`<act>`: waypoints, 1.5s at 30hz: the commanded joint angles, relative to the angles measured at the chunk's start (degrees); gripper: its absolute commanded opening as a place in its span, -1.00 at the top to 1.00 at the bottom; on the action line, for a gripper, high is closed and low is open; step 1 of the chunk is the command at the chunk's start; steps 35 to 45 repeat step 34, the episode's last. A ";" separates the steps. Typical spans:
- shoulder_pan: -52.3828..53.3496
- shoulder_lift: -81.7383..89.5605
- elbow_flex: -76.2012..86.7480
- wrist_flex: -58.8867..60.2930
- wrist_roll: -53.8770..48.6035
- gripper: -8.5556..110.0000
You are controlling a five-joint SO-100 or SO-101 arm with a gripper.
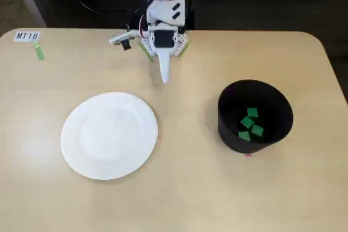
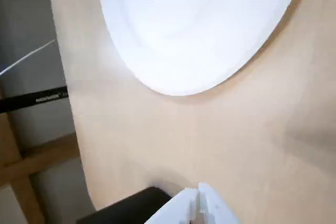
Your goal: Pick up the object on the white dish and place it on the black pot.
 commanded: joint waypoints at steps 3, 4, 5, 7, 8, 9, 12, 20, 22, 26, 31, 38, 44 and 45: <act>-1.05 6.42 3.87 -1.58 -0.79 0.86; -1.05 6.42 4.83 -2.11 -0.79 0.86; -1.05 6.42 5.54 -2.55 -0.79 0.86; -1.05 6.42 6.86 -2.81 -0.79 0.86; -1.05 6.42 7.38 -2.99 -0.79 0.86; -1.05 6.42 7.73 -3.08 -0.79 0.86; -1.05 6.42 7.91 -2.99 -0.70 0.86; -1.14 6.42 8.79 -3.34 -0.79 0.86; -1.14 6.42 8.79 -3.34 -0.79 0.86; -1.14 6.42 8.79 -3.34 -0.79 0.86; -1.14 6.42 8.79 -3.34 -0.79 0.86; -1.14 6.42 8.79 -3.34 -0.79 0.86; -1.14 6.42 8.79 -3.34 -0.79 0.86; -1.14 6.42 8.79 -3.34 -0.79 0.86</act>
